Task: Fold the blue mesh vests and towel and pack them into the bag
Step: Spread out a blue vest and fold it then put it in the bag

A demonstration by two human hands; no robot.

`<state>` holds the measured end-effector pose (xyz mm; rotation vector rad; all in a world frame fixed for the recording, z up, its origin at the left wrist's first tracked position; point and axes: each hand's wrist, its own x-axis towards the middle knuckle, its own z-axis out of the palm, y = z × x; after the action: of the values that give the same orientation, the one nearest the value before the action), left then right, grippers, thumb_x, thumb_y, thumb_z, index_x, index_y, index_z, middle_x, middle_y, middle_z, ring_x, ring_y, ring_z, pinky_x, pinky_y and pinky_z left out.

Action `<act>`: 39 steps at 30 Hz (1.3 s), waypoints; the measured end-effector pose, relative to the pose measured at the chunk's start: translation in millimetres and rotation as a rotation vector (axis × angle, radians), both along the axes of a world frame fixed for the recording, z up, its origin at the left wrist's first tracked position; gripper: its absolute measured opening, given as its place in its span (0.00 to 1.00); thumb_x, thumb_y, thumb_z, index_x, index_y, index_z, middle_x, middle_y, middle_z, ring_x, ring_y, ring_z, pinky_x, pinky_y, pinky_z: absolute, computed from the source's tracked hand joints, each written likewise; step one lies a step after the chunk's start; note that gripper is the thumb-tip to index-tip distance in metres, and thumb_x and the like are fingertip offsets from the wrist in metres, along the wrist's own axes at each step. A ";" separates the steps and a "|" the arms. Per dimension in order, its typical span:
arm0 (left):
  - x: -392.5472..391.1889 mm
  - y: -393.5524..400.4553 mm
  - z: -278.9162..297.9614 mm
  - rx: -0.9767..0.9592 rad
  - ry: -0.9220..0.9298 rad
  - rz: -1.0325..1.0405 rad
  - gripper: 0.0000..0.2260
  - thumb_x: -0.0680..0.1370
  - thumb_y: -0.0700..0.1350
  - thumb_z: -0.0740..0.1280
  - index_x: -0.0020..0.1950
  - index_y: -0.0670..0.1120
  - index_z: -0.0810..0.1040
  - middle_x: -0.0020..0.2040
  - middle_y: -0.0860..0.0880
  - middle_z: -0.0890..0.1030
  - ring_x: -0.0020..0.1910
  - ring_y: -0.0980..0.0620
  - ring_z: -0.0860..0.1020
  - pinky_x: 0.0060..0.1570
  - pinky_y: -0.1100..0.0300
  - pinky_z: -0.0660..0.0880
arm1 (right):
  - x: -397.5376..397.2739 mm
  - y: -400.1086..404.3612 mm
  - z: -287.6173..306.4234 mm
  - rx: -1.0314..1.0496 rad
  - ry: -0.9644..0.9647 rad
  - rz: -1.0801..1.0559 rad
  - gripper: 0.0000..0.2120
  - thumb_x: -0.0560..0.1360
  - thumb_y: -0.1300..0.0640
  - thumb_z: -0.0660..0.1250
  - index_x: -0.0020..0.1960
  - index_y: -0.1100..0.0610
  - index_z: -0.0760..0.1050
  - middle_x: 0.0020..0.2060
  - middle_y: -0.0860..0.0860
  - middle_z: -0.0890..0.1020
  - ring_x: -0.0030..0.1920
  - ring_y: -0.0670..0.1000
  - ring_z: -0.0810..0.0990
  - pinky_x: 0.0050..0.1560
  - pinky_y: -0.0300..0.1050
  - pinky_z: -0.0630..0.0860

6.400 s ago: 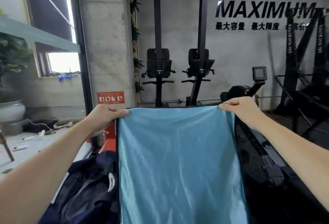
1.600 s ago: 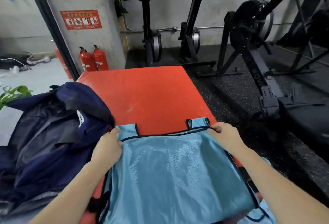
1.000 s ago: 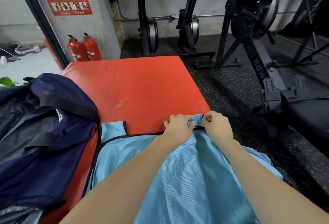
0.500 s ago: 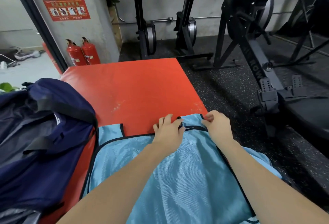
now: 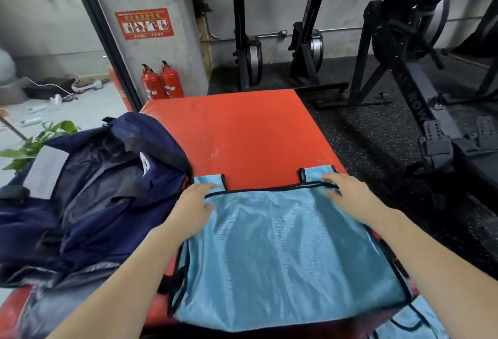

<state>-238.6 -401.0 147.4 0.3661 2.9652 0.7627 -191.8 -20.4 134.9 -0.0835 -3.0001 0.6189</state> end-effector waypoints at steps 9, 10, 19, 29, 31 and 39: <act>-13.0 -17.2 5.9 0.060 -0.055 0.047 0.13 0.75 0.43 0.71 0.59 0.54 0.80 0.43 0.56 0.77 0.39 0.60 0.75 0.42 0.66 0.68 | -6.7 4.8 2.0 -0.145 -0.055 -0.143 0.15 0.76 0.49 0.71 0.61 0.50 0.78 0.53 0.47 0.81 0.57 0.53 0.79 0.61 0.51 0.72; -12.7 -18.5 7.0 0.054 -0.051 0.055 0.08 0.74 0.44 0.71 0.52 0.54 0.81 0.38 0.57 0.78 0.36 0.61 0.75 0.38 0.68 0.68 | -6.6 6.0 3.9 -0.177 -0.036 -0.145 0.10 0.75 0.50 0.72 0.55 0.51 0.80 0.47 0.45 0.83 0.51 0.52 0.81 0.53 0.46 0.74; -27.3 -13.5 29.9 0.251 0.128 0.243 0.04 0.77 0.48 0.71 0.51 0.52 0.83 0.40 0.58 0.81 0.43 0.59 0.77 0.41 0.71 0.66 | -24.1 4.1 33.5 -0.442 0.238 -0.217 0.02 0.74 0.52 0.74 0.45 0.49 0.82 0.38 0.46 0.83 0.39 0.44 0.77 0.42 0.39 0.70; -35.1 -12.9 9.3 -0.001 0.112 0.255 0.06 0.78 0.45 0.67 0.44 0.44 0.79 0.35 0.49 0.79 0.37 0.46 0.74 0.35 0.54 0.66 | -30.9 17.6 1.3 -0.270 0.076 -0.285 0.09 0.76 0.53 0.70 0.39 0.55 0.79 0.35 0.52 0.81 0.38 0.51 0.77 0.40 0.45 0.70; -35.7 -12.5 14.0 0.115 0.167 0.275 0.05 0.79 0.46 0.65 0.44 0.48 0.78 0.34 0.53 0.78 0.36 0.50 0.74 0.34 0.59 0.66 | -31.8 16.3 7.4 -0.279 0.150 -0.300 0.08 0.77 0.51 0.69 0.43 0.55 0.80 0.39 0.52 0.83 0.43 0.54 0.79 0.47 0.49 0.73; -30.2 -10.6 8.9 0.113 -0.028 0.244 0.17 0.77 0.51 0.69 0.64 0.49 0.76 0.45 0.55 0.80 0.38 0.61 0.73 0.34 0.67 0.65 | -24.2 5.0 -3.9 -0.024 0.028 -0.300 0.19 0.75 0.41 0.68 0.60 0.52 0.76 0.53 0.53 0.80 0.55 0.59 0.78 0.58 0.56 0.75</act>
<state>-268.8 -411.6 156.3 -0.0040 2.9821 0.9521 -215.9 -15.4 131.0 -0.5095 -2.8690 0.6153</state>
